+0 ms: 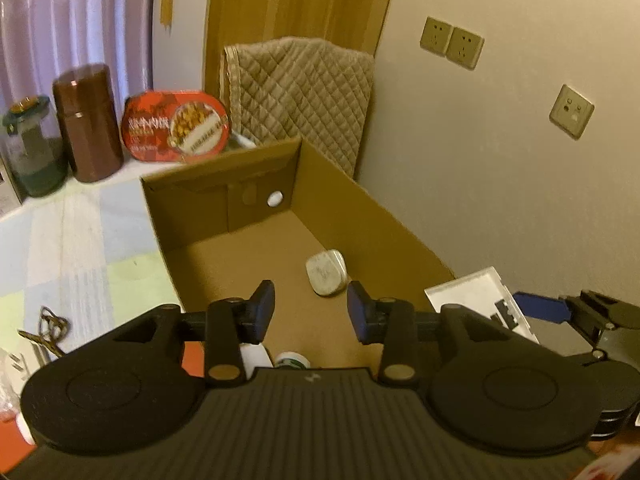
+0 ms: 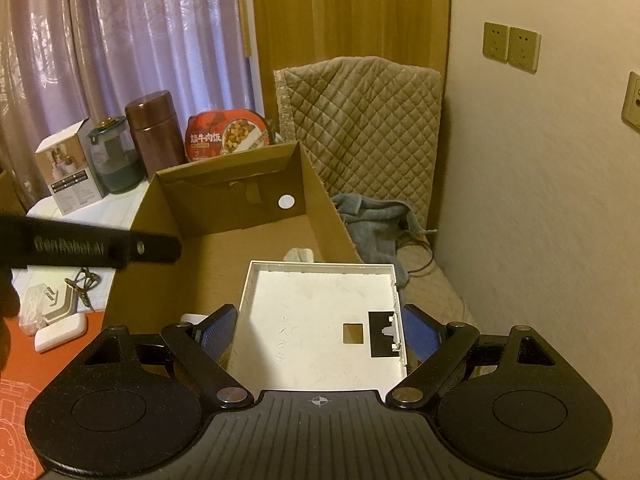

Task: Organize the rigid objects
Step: 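Open the left gripper to drop the jar while the right gripper releases the lid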

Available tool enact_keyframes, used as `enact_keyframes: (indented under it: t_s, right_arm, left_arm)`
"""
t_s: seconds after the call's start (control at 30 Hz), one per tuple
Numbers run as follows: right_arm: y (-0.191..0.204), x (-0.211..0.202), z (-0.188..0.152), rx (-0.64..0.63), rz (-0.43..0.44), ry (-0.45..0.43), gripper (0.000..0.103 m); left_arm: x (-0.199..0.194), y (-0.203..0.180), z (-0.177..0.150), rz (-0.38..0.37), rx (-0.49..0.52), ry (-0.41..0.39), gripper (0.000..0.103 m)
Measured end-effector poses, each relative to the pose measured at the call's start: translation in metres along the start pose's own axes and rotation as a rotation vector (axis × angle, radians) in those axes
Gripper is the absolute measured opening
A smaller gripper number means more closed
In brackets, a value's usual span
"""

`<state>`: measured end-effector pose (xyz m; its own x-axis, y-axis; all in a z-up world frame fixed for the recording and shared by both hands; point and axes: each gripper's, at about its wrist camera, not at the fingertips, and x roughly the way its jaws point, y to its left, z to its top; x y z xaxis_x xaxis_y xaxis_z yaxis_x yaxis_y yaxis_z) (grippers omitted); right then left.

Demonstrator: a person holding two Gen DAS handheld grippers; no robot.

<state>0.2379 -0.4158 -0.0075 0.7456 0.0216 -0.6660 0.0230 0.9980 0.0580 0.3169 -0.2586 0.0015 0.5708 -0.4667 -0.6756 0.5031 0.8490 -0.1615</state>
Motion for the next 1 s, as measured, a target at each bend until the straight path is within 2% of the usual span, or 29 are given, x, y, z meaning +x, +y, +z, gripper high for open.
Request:
enact_keyframes:
  t_s: [0.4,0.83,0.93,1.0]
  right_arm:
    - [0.01,-0.002,0.002,-0.006,0.019,-0.004,0.085]
    - [0.017,0.002,0.001,-0.004,0.024,-0.002,0.085]
    - [0.014,0.004,0.001,0.015,0.046,-0.006,0.085]
    - [0.012,0.004,0.0,0.033,0.052,-0.005,0.086]
  left_arm:
    - [-0.041,0.02,-0.011,0.072,-0.029,-0.045,0.034]
    - [-0.056,0.037,-0.031,0.106,-0.067,-0.049,0.034]
    - [-0.06,0.042,-0.036,0.109,-0.079,-0.05,0.041]
    - [-0.066,0.046,-0.04,0.119,-0.085,-0.055,0.053]
